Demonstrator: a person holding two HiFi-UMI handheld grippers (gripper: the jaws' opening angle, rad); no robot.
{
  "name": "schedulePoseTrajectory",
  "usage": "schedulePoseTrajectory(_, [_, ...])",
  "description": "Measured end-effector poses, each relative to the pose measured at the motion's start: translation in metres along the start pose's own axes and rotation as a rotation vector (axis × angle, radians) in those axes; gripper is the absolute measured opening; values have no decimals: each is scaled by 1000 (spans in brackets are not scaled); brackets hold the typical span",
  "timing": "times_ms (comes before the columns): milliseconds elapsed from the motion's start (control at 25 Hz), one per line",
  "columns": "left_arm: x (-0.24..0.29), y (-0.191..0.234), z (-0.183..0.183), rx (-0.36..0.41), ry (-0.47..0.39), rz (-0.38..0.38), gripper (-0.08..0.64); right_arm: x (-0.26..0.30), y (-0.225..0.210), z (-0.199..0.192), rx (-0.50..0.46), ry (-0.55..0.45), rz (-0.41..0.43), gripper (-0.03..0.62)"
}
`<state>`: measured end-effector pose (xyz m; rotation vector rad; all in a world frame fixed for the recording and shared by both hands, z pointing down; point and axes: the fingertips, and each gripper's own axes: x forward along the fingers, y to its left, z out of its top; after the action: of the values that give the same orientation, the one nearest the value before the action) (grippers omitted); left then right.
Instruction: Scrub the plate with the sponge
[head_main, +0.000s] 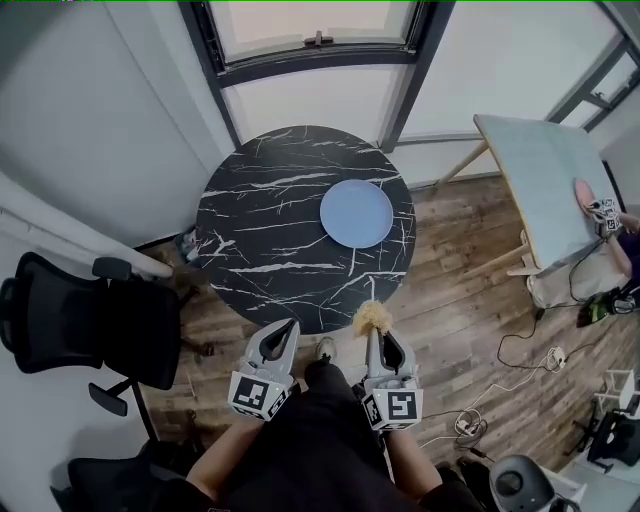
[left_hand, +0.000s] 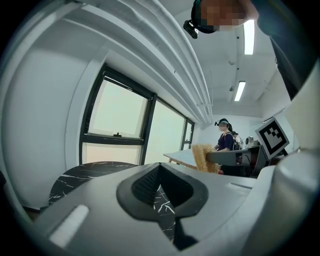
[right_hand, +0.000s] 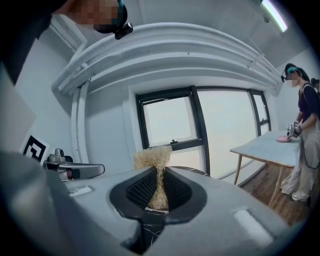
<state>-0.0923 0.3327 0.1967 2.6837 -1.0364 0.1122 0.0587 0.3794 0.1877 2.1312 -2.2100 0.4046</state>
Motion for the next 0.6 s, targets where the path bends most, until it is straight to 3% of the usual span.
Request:
schedulePoseTrajectory(320, [25,13,-9,-14,40,39,2,25,-21,-2,23,15,9,38])
schedulePoseTrajectory(600, [60,40,-13,-43,68,15,2,54,-26,-1,11,27,-32,38])
